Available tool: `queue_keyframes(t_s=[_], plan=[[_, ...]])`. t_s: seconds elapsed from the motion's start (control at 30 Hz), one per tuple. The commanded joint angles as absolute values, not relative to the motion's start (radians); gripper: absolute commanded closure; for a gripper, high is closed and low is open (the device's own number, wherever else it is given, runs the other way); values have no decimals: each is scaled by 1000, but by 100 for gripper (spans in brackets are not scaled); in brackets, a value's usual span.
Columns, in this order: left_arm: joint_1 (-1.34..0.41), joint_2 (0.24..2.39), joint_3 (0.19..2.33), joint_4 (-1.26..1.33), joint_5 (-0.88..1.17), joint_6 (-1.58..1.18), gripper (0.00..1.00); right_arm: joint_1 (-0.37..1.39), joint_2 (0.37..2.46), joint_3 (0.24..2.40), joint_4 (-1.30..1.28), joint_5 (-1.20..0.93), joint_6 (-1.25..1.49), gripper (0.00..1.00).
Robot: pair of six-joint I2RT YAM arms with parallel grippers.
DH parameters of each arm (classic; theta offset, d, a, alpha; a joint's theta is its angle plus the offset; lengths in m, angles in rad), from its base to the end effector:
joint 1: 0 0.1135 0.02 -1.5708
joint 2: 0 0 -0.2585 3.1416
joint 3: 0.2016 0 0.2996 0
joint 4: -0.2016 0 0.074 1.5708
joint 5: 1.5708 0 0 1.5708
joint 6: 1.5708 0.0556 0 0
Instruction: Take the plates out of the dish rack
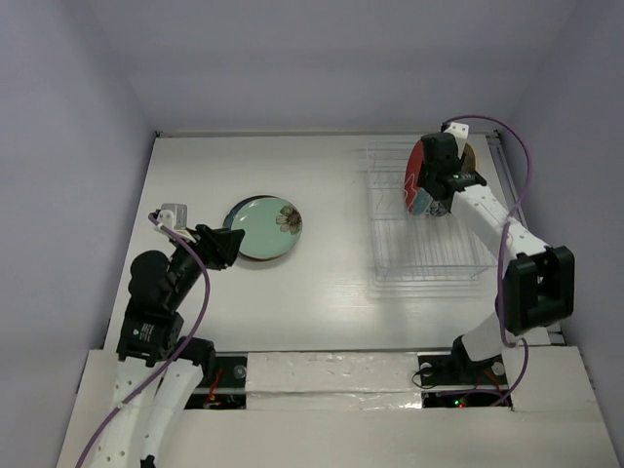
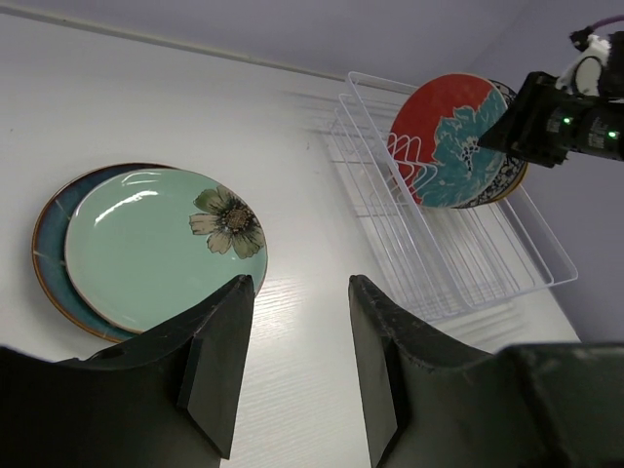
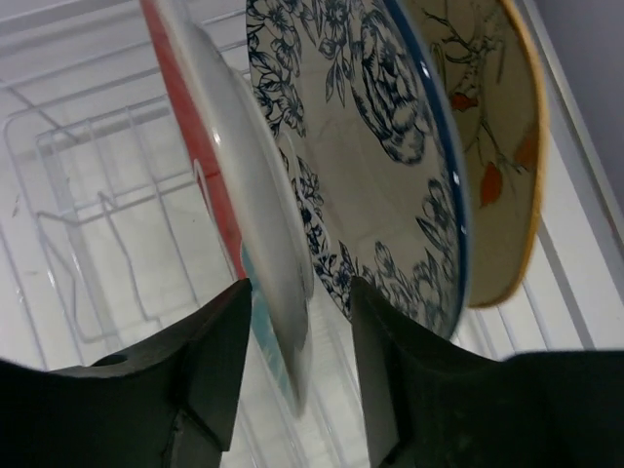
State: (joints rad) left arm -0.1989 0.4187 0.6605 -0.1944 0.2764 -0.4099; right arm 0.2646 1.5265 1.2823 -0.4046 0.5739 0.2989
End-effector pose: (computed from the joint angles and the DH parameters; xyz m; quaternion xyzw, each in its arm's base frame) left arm 0.1752 -0.0508 0.3532 0.0272 0.6903 -0.3055 0.6553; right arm 0.3979 0.0765 0.2861 0.1406 0.8567 -0.1249 0.4803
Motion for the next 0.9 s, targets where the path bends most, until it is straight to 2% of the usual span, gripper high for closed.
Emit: queue_keyframes(t_s=[0.0,0.17,0.2,0.3,0.6,0.87], plan=[[-192,402,646,-164,279,-414,59,227,1603,1388,-417,532,252,51],[-192,402,647,-164,282,-414,59,227,1621,1411,-423,569,230,70],[-192,403,646,-163,284,-414,59,227,1614,1416,-432,575,226,82],[-192,403,646,-163,285,-414,58,227,1579,1427,-466,572,207,98],[-192,403,646,-161,285,-414,58,282,1473,1526,-560,666,164,100],[-192,408,644,-160,284,-414,58,379,1319,1569,-557,655,189,100]])
